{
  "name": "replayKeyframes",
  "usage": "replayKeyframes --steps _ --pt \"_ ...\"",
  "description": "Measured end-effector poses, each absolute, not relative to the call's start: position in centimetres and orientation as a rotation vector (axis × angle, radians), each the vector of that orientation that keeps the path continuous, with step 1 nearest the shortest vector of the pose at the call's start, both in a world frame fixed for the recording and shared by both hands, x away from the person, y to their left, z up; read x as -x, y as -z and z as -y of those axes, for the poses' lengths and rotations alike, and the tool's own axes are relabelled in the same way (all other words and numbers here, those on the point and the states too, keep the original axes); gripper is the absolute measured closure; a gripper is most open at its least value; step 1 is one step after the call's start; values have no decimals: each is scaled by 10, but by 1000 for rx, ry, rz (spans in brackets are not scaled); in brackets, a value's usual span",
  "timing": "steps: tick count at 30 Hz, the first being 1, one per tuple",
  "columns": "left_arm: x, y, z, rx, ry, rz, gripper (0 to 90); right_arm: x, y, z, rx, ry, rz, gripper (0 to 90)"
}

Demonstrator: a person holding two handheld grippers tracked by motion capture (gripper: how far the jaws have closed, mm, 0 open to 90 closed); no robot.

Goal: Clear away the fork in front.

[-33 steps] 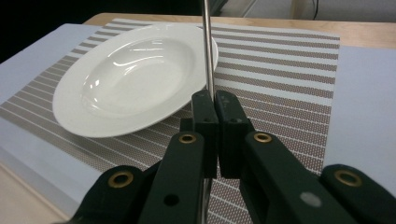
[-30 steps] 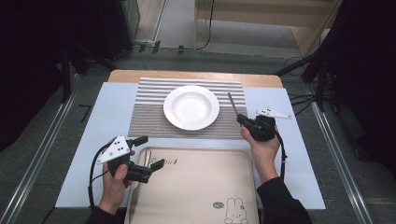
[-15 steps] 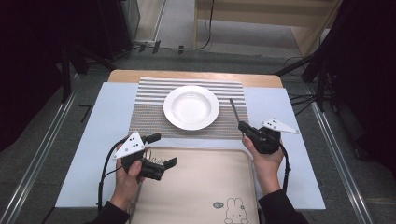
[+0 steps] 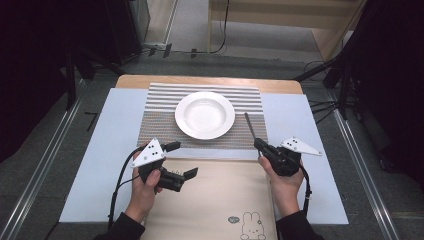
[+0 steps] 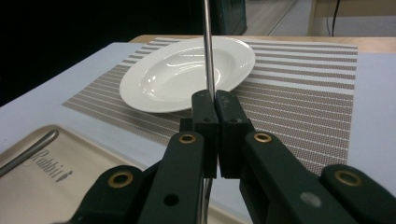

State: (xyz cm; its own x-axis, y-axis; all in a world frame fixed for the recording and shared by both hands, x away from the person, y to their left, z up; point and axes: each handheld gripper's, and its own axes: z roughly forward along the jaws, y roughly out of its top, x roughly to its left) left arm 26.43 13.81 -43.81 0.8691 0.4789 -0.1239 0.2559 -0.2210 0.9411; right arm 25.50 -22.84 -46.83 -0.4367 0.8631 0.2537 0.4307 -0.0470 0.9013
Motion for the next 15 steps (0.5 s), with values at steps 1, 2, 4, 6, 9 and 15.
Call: replayKeyframes --steps 1,2,4,6,9,15 --pt "-265 438 -136 -1812 -223 -553 0 -253 468 228 -1365 -1491 -1837 869" --pt "-265 438 -134 -1813 -221 -551 0 -252 468 227 -1353 -1496 -1840 869" --pt "-266 438 -131 -1815 -219 -545 0 -248 467 226 -1337 -1512 -1834 868" --pt "-266 438 -127 -1820 -217 -537 0 -246 467 226 -1326 -1528 -1830 868" --pt "-267 438 -122 -1829 -204 -530 0 -242 469 224 -1324 -1551 -1830 868" --pt "-269 437 -114 -1832 -189 -520 0 -237 471 215 -1299 -1571 -1858 868"
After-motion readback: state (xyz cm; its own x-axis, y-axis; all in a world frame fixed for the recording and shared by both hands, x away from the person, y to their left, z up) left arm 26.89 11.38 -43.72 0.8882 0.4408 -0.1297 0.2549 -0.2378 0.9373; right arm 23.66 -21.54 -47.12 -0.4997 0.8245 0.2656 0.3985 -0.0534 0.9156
